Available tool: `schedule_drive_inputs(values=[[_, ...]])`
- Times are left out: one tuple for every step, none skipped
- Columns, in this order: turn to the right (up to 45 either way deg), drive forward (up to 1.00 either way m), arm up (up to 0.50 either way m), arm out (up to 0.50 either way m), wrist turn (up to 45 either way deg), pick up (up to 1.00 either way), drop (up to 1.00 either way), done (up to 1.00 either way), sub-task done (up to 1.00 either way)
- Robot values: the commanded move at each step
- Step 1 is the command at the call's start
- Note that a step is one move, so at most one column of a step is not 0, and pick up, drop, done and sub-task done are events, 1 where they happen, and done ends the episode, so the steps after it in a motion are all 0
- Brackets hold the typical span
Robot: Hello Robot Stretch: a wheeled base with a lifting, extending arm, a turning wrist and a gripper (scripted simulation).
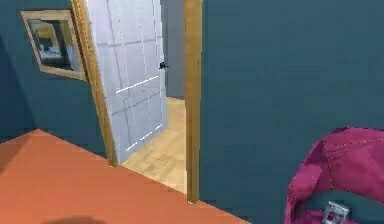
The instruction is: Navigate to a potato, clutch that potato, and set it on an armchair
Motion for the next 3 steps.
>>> schedule_drive_inputs(values=[[-45.0, 0.00, 0.00, 0.00, 0.0, 0.00, 0.00, 0.00, 0.00], [-33.0, 0.00, 0.00, 0.00, 0.0, 0.00, 0.00, 0.00, 0.00], [0.0, 0.25, 0.00, 0.00, 0.0, 0.00, 0.00, 0.00, 0.00]])
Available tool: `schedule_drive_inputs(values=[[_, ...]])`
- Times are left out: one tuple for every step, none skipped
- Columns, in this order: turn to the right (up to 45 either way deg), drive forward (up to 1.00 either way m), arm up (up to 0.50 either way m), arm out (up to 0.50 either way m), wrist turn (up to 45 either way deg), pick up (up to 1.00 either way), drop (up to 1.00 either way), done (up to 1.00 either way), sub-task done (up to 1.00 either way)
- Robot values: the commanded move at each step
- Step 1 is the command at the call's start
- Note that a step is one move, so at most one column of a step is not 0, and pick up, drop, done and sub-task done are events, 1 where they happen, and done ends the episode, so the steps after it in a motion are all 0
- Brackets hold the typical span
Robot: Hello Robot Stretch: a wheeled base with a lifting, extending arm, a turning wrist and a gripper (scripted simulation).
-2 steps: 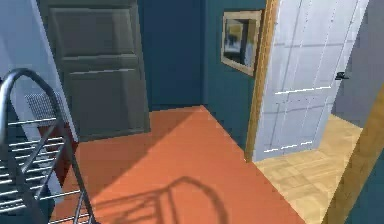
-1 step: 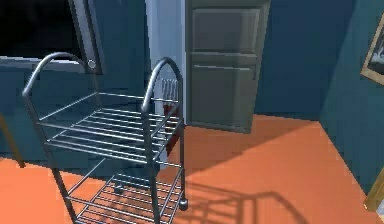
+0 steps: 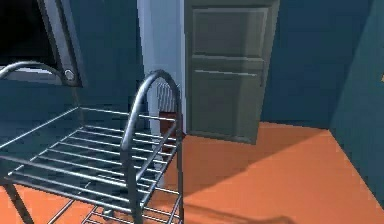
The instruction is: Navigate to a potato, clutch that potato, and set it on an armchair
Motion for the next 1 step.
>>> schedule_drive_inputs(values=[[45.0, 0.00, 0.00, 0.00, 0.0, 0.00, 0.00, 0.00, 0.00]])
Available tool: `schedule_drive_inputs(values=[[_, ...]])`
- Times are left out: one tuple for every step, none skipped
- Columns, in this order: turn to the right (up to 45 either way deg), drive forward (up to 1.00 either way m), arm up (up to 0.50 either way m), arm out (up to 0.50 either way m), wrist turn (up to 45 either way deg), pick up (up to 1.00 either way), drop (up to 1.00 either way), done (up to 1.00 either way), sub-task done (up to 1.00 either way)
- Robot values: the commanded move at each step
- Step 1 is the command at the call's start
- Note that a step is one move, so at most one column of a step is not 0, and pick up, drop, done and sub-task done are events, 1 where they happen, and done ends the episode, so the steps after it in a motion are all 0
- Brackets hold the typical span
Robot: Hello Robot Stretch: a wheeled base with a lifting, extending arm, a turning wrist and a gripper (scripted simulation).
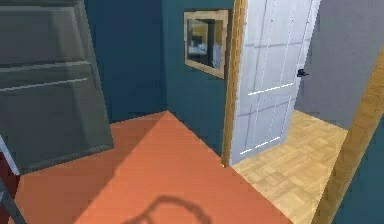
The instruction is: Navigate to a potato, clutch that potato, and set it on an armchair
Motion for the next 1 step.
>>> schedule_drive_inputs(values=[[18.0, 0.00, 0.00, 0.00, 0.0, 0.00, 0.00, 0.00, 0.00]])
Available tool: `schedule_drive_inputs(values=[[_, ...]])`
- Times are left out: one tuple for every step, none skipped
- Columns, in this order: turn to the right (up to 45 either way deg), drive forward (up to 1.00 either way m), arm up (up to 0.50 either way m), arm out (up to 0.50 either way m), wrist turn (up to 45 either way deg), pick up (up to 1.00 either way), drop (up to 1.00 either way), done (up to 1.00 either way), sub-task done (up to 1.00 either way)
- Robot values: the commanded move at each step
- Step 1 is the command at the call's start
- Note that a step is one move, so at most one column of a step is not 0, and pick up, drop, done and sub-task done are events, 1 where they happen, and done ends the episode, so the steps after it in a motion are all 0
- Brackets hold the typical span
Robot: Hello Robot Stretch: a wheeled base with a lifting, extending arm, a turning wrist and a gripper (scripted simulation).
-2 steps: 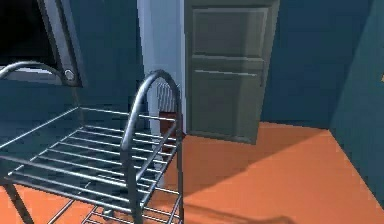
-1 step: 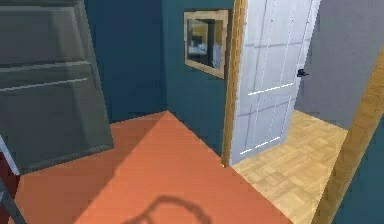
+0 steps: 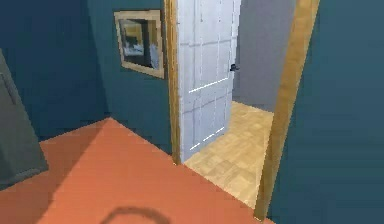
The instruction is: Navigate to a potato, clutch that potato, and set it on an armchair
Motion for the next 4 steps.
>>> schedule_drive_inputs(values=[[0.0, 1.00, 0.00, 0.00, 0.0, 0.00, 0.00, 0.00, 0.00], [12.0, 0.00, 0.00, 0.00, 0.0, 0.00, 0.00, 0.00, 0.00], [0.0, 0.30, 0.00, 0.00, 0.0, 0.00, 0.00, 0.00, 0.00], [30.0, 0.00, 0.00, 0.00, 0.0, 0.00, 0.00, 0.00, 0.00]])
